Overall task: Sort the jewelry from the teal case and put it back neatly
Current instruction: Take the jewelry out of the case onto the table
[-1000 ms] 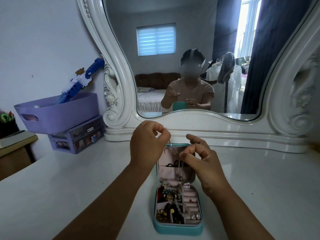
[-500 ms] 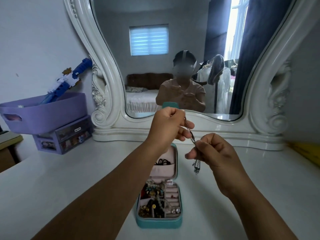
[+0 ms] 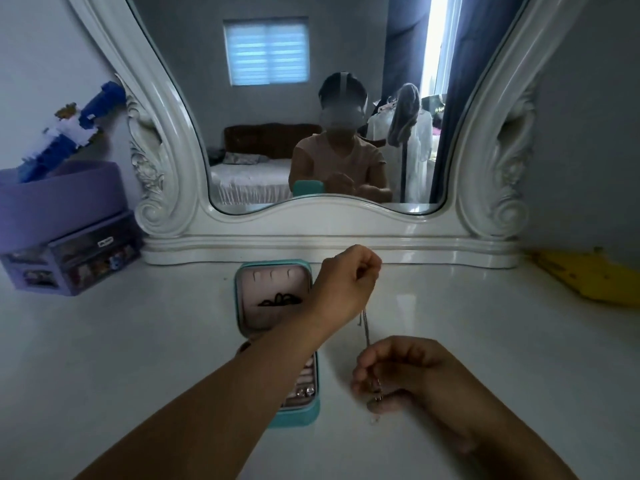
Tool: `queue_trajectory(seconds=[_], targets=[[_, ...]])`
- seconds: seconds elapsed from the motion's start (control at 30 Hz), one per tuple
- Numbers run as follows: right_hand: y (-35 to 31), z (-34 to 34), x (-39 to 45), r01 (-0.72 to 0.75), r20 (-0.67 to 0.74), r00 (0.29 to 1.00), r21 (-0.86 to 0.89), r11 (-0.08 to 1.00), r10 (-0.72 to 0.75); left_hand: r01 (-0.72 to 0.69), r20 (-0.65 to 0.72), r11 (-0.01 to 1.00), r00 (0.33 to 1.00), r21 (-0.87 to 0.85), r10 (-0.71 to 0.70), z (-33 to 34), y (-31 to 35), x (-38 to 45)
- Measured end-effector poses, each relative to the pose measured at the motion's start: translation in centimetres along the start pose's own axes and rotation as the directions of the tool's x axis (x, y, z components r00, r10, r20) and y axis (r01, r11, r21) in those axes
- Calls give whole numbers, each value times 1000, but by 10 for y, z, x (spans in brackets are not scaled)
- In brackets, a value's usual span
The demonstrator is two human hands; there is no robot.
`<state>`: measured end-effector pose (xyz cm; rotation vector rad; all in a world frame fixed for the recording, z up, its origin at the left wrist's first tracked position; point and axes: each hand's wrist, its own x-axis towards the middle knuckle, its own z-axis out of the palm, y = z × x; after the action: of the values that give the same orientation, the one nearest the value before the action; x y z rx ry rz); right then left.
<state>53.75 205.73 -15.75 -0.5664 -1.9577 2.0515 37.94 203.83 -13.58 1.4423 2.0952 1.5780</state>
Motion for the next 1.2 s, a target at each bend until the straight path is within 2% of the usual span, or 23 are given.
queue_trajectory(seconds=[0.07,0.13,0.3,0.53,0.73,0.9,1.03,1.2], targets=[[0,-1,0,-87,39,996,26,996,86,16,60,997,998,82,-20,0,-6,0],[1,1,1,-110,15,994,-17,994,110,50,128,987,989,156,-70,-1,-13,0],[5,4,2,9,-64,997,-375,927,-36,52,263,948,954,314,-140,2,-23,-1],[11,3,2,122,-104,968,-593,796,-227,57,363,913,906,403,-217,7,-31,0],[7,1,-1,87,-106,982,-472,877,-154,38,345,915,919,401,-190,7,-29,-1],[4,-7,2,-44,-134,991,-324,945,1,16,332,927,931,375,-150,6,-25,-6],[2,-10,1,2,-213,975,-298,954,-68,4,275,958,957,286,-87,4,-15,-9],[1,-9,-1,39,-231,967,-291,956,-110,-8,200,989,980,147,-22,-21,-2,-23]])
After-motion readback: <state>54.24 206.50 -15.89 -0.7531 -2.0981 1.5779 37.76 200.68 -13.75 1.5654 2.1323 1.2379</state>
